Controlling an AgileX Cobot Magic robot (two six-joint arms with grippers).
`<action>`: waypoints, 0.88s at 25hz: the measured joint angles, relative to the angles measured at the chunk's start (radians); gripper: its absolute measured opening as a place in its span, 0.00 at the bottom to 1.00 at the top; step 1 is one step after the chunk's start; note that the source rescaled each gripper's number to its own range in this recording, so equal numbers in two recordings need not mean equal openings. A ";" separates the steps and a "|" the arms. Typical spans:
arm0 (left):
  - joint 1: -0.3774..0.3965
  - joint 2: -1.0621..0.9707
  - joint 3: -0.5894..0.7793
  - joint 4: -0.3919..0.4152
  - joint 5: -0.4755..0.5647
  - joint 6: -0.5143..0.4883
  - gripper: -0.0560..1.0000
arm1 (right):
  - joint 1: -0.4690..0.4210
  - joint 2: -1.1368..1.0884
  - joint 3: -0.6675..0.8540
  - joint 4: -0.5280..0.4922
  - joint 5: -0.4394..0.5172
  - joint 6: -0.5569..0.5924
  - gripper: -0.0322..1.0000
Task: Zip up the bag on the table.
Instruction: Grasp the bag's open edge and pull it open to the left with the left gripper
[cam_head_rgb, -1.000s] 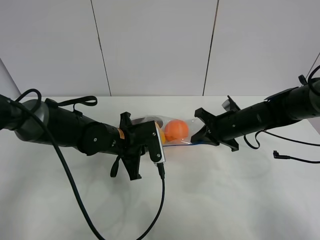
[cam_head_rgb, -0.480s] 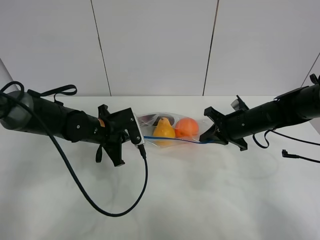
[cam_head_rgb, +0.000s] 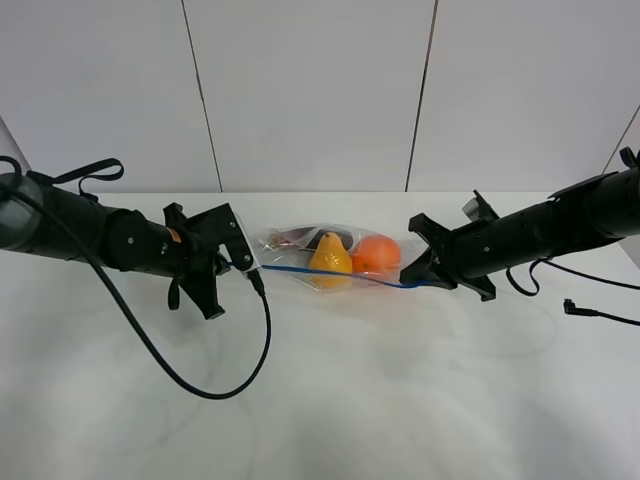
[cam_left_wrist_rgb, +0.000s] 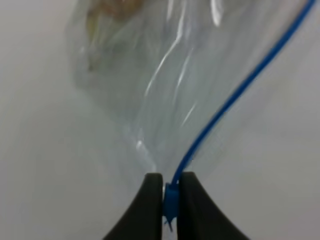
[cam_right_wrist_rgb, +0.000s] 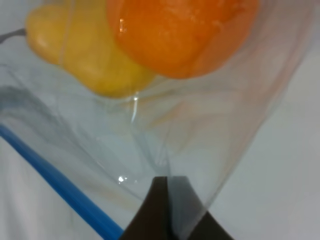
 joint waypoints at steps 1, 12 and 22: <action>0.000 0.000 0.000 0.000 0.001 0.000 0.05 | 0.000 0.000 0.000 -0.001 -0.001 0.000 0.03; 0.000 0.000 0.000 0.000 0.001 0.000 0.12 | 0.000 0.000 -0.001 -0.007 -0.003 0.000 0.03; 0.010 0.000 0.000 -0.014 -0.020 -0.170 0.66 | -0.005 0.000 -0.001 -0.045 -0.014 0.000 0.03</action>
